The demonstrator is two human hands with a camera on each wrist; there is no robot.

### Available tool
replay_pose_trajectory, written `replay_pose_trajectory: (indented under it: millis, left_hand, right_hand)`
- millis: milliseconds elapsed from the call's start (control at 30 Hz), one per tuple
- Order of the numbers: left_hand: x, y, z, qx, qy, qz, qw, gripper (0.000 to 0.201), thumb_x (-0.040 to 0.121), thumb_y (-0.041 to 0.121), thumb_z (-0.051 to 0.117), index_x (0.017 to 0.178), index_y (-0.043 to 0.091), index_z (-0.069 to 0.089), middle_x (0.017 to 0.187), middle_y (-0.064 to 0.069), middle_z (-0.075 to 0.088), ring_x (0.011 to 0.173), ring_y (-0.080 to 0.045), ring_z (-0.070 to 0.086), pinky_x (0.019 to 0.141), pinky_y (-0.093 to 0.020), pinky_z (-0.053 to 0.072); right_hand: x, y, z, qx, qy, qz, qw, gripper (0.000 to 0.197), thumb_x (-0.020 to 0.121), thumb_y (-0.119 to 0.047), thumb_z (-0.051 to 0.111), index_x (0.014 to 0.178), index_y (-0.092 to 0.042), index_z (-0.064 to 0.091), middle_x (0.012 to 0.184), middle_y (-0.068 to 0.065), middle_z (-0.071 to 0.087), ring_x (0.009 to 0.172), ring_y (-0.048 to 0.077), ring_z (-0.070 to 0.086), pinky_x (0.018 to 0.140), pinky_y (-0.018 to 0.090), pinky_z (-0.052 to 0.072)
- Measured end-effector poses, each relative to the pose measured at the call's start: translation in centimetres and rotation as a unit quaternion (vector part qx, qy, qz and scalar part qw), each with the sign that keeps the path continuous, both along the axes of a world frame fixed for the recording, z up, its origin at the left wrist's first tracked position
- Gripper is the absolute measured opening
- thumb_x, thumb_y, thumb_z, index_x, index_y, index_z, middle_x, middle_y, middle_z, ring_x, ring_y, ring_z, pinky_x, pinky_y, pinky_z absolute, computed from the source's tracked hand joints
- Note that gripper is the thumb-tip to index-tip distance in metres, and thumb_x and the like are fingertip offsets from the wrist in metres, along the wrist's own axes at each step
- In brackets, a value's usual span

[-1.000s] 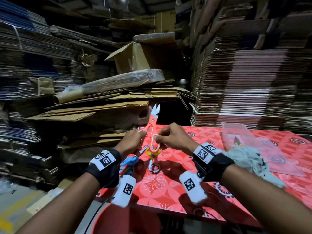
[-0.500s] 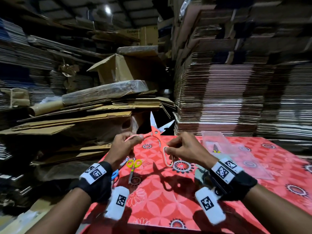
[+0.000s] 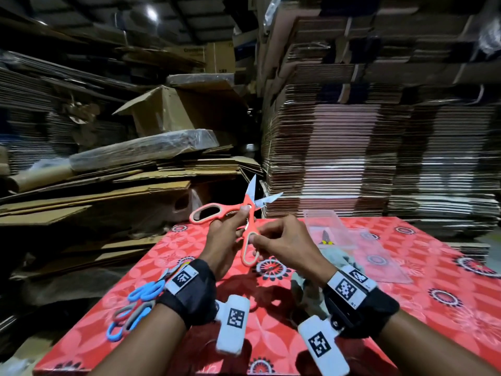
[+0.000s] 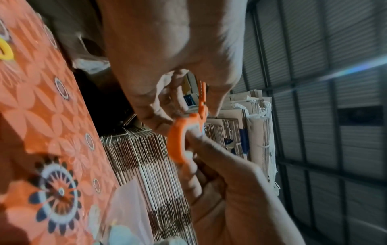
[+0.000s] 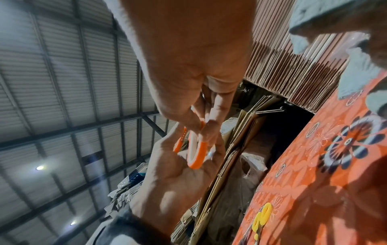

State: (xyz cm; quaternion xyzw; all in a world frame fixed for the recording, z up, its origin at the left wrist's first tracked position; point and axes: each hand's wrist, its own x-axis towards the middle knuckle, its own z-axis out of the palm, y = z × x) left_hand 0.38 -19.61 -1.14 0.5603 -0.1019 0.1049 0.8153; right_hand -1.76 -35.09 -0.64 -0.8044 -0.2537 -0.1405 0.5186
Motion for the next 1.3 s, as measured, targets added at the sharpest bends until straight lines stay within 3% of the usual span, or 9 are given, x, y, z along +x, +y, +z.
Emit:
replay_pose_trajectory:
  millis: [67,133,333,600,733,800,867,1067,1300]
  left_hand:
    - [0.6,-0.9,-0.1,-0.01,-0.014,0.027,0.999,0.02,0.102,0.017,0.066,0.088,0.014,0.08,0.079,-0.009,0.074,0.07,-0.026,0.071,0.065,-0.036,0.059]
    - [1.3,-1.5,-0.1,-0.019,-0.011,0.034,0.999,0.016,0.101,0.016,0.067,0.097,0.005,0.079,0.082,-0.012,0.075,0.075,-0.03,0.072,0.068,-0.038,0.06]
    - [3.9,-2.1,0.0,-0.03,0.033,0.015,0.999,0.018,0.101,0.016,0.064,0.105,0.003,0.076,0.079,-0.005,0.075,0.065,-0.018,0.072,0.053,-0.025,0.055]
    - [8.4,-3.5,0.5,-0.067,0.051,-0.037,0.996,0.019,0.1,0.016,0.064,0.097,0.001,0.076,0.075,-0.013,0.068,0.061,-0.023,0.062,0.06,-0.031,0.05]
    - [10.1,-4.3,0.5,-0.066,0.042,-0.067,0.995,0.018,0.098,0.017,0.066,0.093,0.005,0.079,0.077,-0.012,0.067,0.061,-0.02,0.064,0.053,-0.028,0.053]
    - [10.6,-4.6,0.2,-0.05,0.036,-0.064,0.996,0.016,0.097,0.02,0.069,0.096,0.006,0.078,0.077,-0.011,0.068,0.06,-0.018,0.065,0.052,-0.027,0.053]
    - [10.7,-4.8,-0.2,-0.032,0.028,-0.048,0.998,0.018,0.094,0.022,0.074,0.099,0.005,0.078,0.077,-0.011,0.07,0.059,-0.018,0.066,0.053,-0.028,0.054]
    - [10.5,-4.8,-2.0,-0.04,0.025,-0.008,0.999,0.014,0.088,0.022,0.08,0.088,0.009,0.084,0.08,-0.017,0.075,0.072,-0.028,0.068,0.073,-0.036,0.053]
    - [9.7,-4.6,-3.2,-0.058,0.035,0.0,0.998,0.025,0.088,0.018,0.078,0.1,-0.003,0.078,0.075,-0.023,0.071,0.064,-0.031,0.069,0.072,-0.038,0.056]
  right_hand:
    - [-0.1,-0.6,0.4,-0.004,0.009,0.012,1.0,0.024,0.095,-0.019,0.076,0.07,-0.018,0.077,0.064,0.003,0.073,0.06,0.016,0.074,0.061,0.03,0.057]
    - [0.2,-1.6,1.1,-0.003,0.028,0.035,0.999,0.02,0.096,-0.023,0.075,0.083,-0.009,0.08,0.07,0.006,0.075,0.065,0.019,0.076,0.067,0.034,0.062]
    - [3.0,-8.0,3.6,-0.054,0.081,0.014,0.995,0.024,0.096,-0.03,0.073,0.096,-0.007,0.08,0.085,0.011,0.078,0.071,0.02,0.072,0.062,0.027,0.057]
    - [4.2,-12.0,5.3,-0.324,0.154,0.119,0.926,0.036,0.075,-0.027,0.093,0.109,-0.023,0.082,0.101,-0.008,0.079,0.097,0.006,0.069,0.083,0.023,0.051]
    - [5.2,-11.3,4.5,-0.404,0.169,0.129,0.89,0.038,0.075,-0.029,0.094,0.111,-0.032,0.081,0.11,-0.009,0.078,0.109,0.012,0.07,0.095,0.033,0.053]
    - [6.0,-10.8,4.0,-0.402,0.152,0.141,0.892,0.031,0.077,-0.027,0.093,0.107,-0.029,0.082,0.103,0.011,0.078,0.093,0.025,0.07,0.084,0.039,0.052]
    - [6.7,-11.0,4.0,-0.378,0.135,0.151,0.903,0.025,0.079,-0.019,0.091,0.103,-0.022,0.082,0.097,0.019,0.076,0.08,0.022,0.064,0.078,0.037,0.051]
    - [9.0,-12.2,5.9,-0.219,0.045,0.04,0.974,0.014,0.08,-0.008,0.087,0.087,-0.019,0.082,0.08,0.004,0.077,0.075,0.009,0.066,0.071,0.033,0.051]
    - [11.5,-9.6,5.1,-0.174,-0.084,-0.081,0.978,0.02,0.069,-0.014,0.087,0.077,-0.032,0.081,0.069,-0.007,0.072,0.062,0.006,0.058,0.059,0.027,0.045]
